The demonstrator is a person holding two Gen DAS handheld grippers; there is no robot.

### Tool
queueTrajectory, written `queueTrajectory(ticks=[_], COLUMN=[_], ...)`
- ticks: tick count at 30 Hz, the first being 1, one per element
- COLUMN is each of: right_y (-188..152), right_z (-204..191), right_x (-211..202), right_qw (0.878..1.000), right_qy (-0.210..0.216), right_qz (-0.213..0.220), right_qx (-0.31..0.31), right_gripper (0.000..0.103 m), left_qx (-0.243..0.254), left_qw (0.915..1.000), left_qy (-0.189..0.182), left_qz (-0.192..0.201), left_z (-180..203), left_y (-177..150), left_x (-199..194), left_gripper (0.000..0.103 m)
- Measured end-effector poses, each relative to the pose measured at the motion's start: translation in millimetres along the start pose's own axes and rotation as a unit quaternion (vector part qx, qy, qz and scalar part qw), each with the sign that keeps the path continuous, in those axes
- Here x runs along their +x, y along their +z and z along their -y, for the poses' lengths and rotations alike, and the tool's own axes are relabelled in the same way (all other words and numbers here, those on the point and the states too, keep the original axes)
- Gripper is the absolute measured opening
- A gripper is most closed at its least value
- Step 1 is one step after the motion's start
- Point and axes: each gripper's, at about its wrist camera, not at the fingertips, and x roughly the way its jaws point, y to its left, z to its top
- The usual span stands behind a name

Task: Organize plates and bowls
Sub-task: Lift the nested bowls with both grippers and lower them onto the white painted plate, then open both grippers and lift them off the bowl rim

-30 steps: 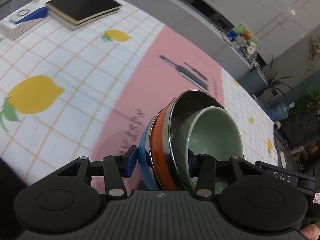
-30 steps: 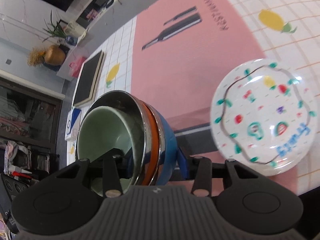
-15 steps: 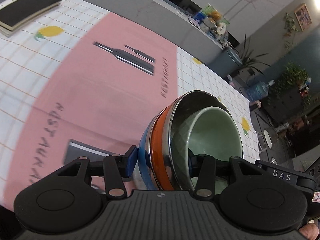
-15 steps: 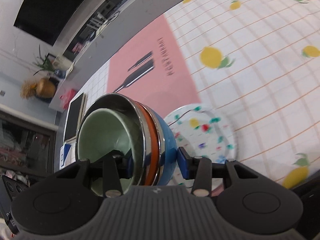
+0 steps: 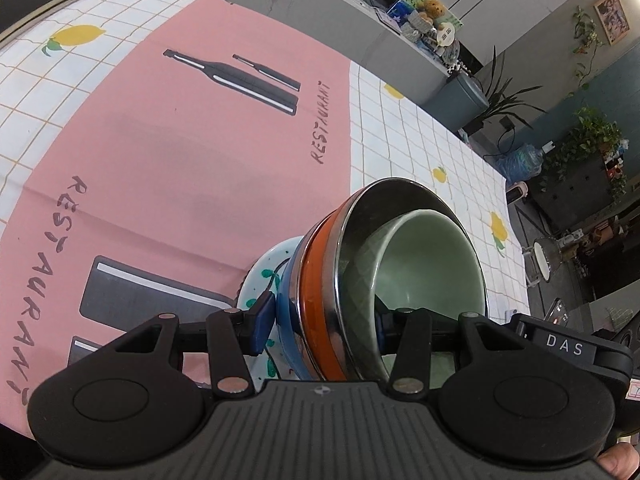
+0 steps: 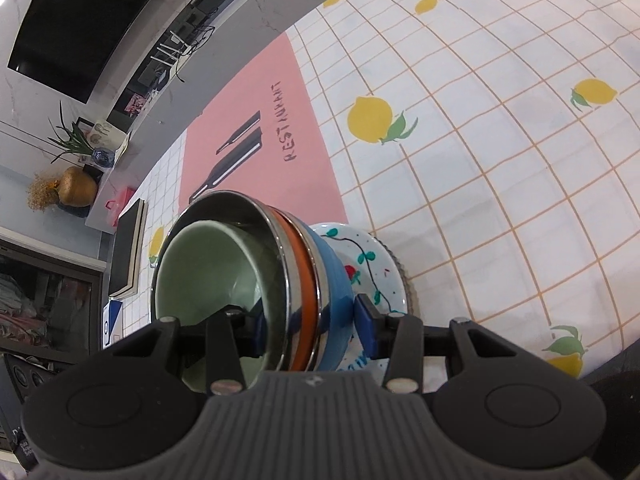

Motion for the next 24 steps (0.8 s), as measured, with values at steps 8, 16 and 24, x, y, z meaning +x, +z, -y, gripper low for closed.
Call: queueTrajectory(ticks=[8, 16, 24], right_y=[-1, 1, 2], right_z=[1, -2, -15], right_x=[1, 2, -4], right_qw=[1.000, 1.000, 0.999], right_qy=[-0.004, -0.014, -0.037], right_qz=[-0.003, -0.007, 0.010], right_qx=[-0.005, 0.000, -0.034], right_gripper=[0.042, 0.044, 0.055], left_qx=[0.008, 0.013, 0.011], left_qw=[1.0000, 0.9997, 0.9999], left_qy=[0.004, 0.014, 0.005], left_qz=[-0.002, -0.018, -0.007], left_z=[2, 5, 7], left_y=[-1, 2, 5], left_x=[0, 0, -3], left_gripper=[0.053, 0.052, 0.066])
